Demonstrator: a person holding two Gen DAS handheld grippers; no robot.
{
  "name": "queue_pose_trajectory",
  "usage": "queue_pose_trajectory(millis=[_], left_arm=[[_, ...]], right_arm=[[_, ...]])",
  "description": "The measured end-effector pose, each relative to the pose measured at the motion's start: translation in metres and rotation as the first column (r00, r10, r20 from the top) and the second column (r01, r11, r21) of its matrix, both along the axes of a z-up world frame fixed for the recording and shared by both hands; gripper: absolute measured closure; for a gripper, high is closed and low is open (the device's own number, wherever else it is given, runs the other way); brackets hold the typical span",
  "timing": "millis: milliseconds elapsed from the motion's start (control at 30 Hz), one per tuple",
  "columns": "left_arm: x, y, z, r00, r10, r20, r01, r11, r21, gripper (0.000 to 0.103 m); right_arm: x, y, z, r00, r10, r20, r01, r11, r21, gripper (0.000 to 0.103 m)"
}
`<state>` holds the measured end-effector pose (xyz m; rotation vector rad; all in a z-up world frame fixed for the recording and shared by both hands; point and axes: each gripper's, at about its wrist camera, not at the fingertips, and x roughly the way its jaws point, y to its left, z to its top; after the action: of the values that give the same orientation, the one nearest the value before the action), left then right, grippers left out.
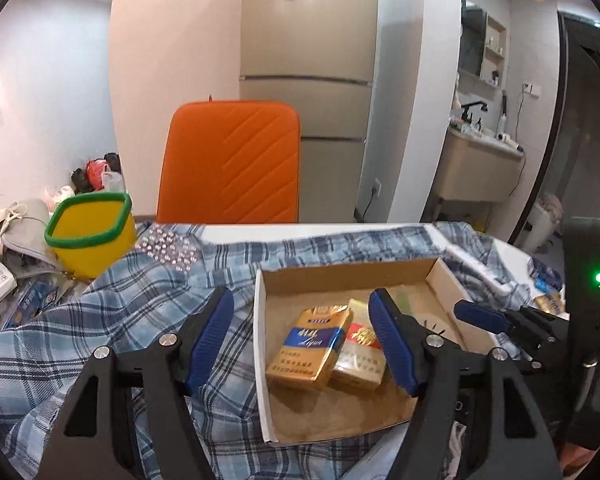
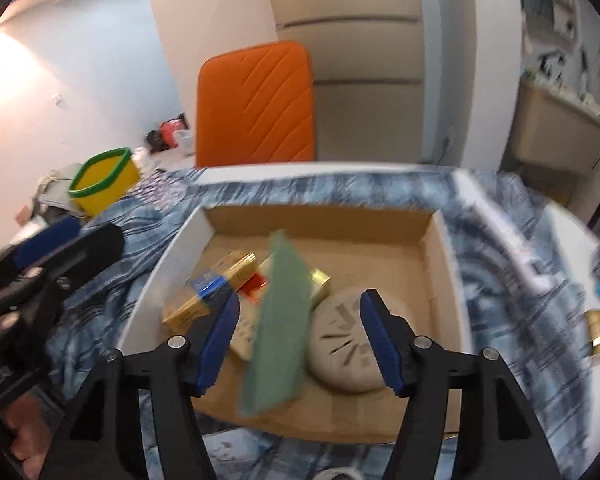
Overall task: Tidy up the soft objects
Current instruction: 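Lower the battery into the box with the left gripper while the right gripper releases the wallet there, then lower the left gripper onto the light blue tissue pack and close it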
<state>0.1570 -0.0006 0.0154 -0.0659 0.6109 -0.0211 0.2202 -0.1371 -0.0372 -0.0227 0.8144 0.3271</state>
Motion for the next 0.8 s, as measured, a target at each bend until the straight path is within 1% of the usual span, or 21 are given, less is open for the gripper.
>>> queue_pose_trajectory(millis=[67,133,233,300,367,400,433,500,533,567,600,667,800], left_arm=[[-0.005,0.003,0.007,1.000,-0.008,0.029,0.009,1.000,-0.021,0.034],[-0.012,0.003,0.016,0.998,-0.009,0.059,0.010,1.000,-0.013,0.034],[-0.028,0.000,0.029,0.995,-0.014,0.103,0.015,1.000,-0.005,0.034],[-0.039,0.000,0.035,0.992,-0.019,0.125,0.021,1.000,-0.014,0.034],[-0.052,-0.002,0.040,0.988,-0.031,0.151,0.033,0.999,-0.011,0.032],[-0.059,-0.003,0.042,0.985,-0.037,0.167,0.038,0.999,-0.006,0.026],[-0.068,-0.004,0.044,0.982,-0.044,0.186,0.044,0.999,0.003,0.018],[-0.082,-0.007,0.045,0.973,-0.061,0.222,0.058,0.998,0.021,0.011],[-0.091,-0.008,0.046,0.967,-0.068,0.245,0.063,0.998,0.028,0.007],[-0.097,-0.008,0.046,0.963,-0.073,0.261,0.067,0.997,0.030,0.004],[-0.104,-0.008,0.045,0.958,-0.078,0.276,0.074,0.997,0.026,0.001],[-0.116,-0.007,0.043,0.947,-0.089,0.308,0.091,0.996,0.008,0.001],[-0.131,-0.007,0.033,0.942,-0.089,0.325,0.098,0.995,-0.012,0.001]], right_arm=[[-0.002,-0.002,0.005,1.000,-0.002,0.012,0.002,1.000,-0.010,0.038],[-0.005,-0.007,0.012,1.000,-0.009,0.027,0.010,1.000,-0.010,0.038],[-0.020,-0.015,0.028,0.997,-0.012,0.081,0.014,1.000,-0.025,0.037],[-0.032,-0.021,0.038,0.993,-0.013,0.116,0.016,1.000,-0.022,0.034],[-0.048,-0.030,0.048,0.988,-0.021,0.150,0.021,1.000,-0.003,0.028],[-0.054,-0.034,0.052,0.986,-0.024,0.163,0.024,1.000,0.004,0.028],[-0.063,-0.038,0.057,0.983,-0.030,0.182,0.029,1.000,0.010,0.027],[-0.078,-0.043,0.063,0.977,-0.037,0.208,0.034,0.999,0.016,0.026],[-0.084,-0.044,0.065,0.976,-0.037,0.216,0.034,0.999,0.018,0.023],[-0.092,-0.047,0.067,0.973,-0.035,0.227,0.032,0.999,0.019,0.020],[-0.099,-0.048,0.069,0.971,-0.030,0.238,0.027,0.999,0.018,0.020],[-0.111,-0.050,0.070,0.966,-0.025,0.259,0.024,1.000,0.008,0.019],[-0.133,-0.061,0.071,0.955,-0.059,0.291,0.052,0.998,0.033,0.018]])
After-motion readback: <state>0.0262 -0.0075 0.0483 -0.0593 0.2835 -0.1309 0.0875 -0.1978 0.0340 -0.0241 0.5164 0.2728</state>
